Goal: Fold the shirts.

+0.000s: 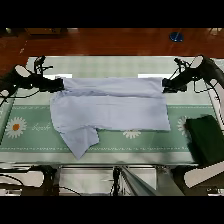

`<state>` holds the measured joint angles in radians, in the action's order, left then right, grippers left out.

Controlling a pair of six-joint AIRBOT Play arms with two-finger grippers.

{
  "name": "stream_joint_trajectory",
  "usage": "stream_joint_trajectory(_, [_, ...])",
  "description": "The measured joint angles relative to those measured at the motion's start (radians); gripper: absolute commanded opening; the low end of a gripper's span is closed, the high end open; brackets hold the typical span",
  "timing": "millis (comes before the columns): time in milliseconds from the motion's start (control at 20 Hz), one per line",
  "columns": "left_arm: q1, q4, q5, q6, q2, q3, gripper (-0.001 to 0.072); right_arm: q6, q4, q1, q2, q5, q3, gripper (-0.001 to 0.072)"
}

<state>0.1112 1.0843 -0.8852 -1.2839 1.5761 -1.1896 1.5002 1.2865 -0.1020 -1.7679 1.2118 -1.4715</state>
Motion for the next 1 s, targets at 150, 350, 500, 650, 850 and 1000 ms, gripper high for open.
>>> stream_joint_trajectory(150, [0.002,0.0,-0.016,0.001,-0.002,-0.004,0.0204,0.0,0.0,0.0,0.001,-0.008,0.01,0.0335])
stream_joint_trajectory(350, [0.043,0.0,-0.098,0.009,-0.036,-0.069,0.0617,-0.047,-0.048,-0.006,0.058,0.009,0.014,0.0488])
stream_joint_trajectory(500, [0.13,0.0,-0.197,0.017,-0.108,-0.1,0.0674,-0.082,-0.015,-0.034,0.133,0.049,0.015,0.0489])
stream_joint_trajectory(650, [0.228,-0.003,-0.301,0.016,-0.196,-0.029,0.0674,-0.097,0.016,-0.109,0.173,0.122,0.029,0.0489])
stream_joint_trajectory(850, [0.328,-0.022,-0.372,0.032,-0.334,0.206,0.0674,-0.157,-0.142,-0.22,0.19,0.209,0.11,0.0489])
stream_joint_trajectory(1000, [0.368,-0.069,-0.408,0.066,-0.402,0.381,0.0674,-0.207,-0.242,-0.258,0.194,0.243,0.183,0.0487])
